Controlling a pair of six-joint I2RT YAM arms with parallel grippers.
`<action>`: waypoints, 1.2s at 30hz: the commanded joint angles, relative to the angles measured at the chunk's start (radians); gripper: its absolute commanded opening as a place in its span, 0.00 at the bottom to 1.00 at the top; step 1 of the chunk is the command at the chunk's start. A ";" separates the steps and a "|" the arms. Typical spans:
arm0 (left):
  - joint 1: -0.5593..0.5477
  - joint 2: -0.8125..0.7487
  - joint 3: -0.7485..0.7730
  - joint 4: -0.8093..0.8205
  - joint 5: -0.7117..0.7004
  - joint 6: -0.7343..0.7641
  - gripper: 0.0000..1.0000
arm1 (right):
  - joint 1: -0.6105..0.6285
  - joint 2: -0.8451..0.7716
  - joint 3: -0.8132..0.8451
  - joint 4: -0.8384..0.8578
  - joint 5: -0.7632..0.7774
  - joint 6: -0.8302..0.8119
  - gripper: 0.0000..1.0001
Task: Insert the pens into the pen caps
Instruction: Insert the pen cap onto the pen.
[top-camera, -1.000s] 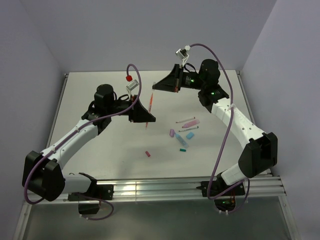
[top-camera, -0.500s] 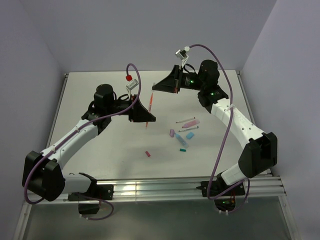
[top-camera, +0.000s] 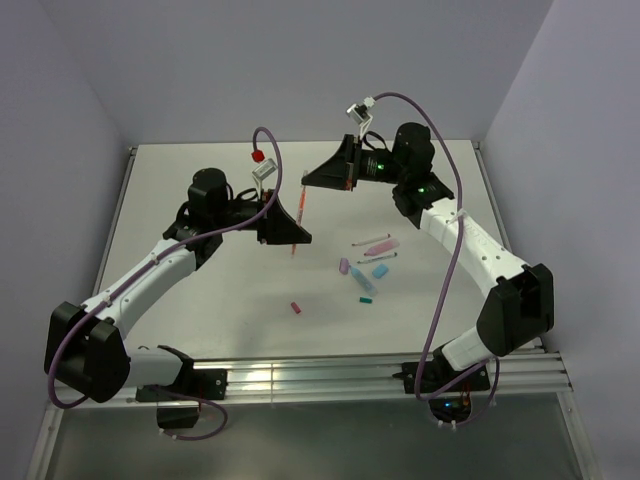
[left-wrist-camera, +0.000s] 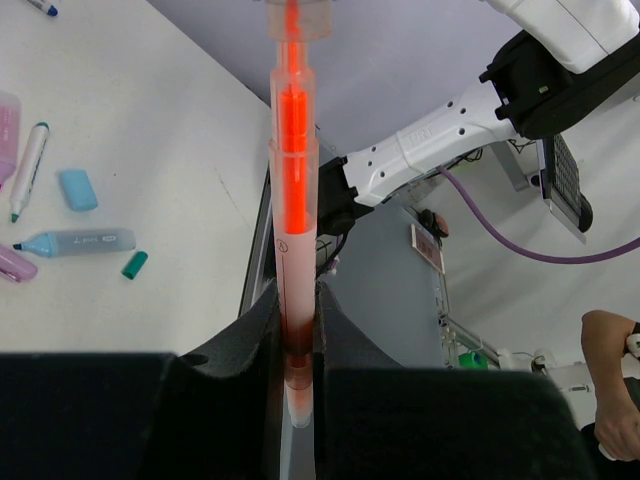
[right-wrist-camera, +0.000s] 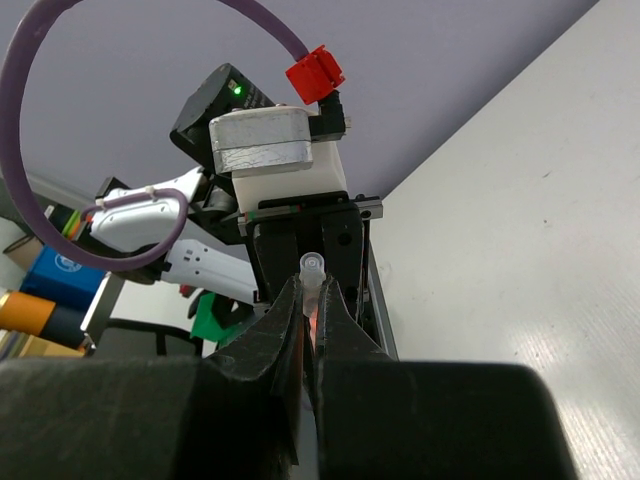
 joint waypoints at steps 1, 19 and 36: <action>0.000 -0.022 0.023 0.003 0.014 0.022 0.00 | 0.013 -0.036 -0.017 0.030 -0.016 -0.015 0.00; 0.031 -0.036 0.046 -0.036 0.022 0.054 0.00 | 0.018 -0.056 -0.035 -0.048 -0.050 -0.096 0.00; 0.067 0.025 0.138 0.280 0.016 -0.145 0.00 | 0.110 -0.047 0.028 -0.128 0.007 -0.204 0.00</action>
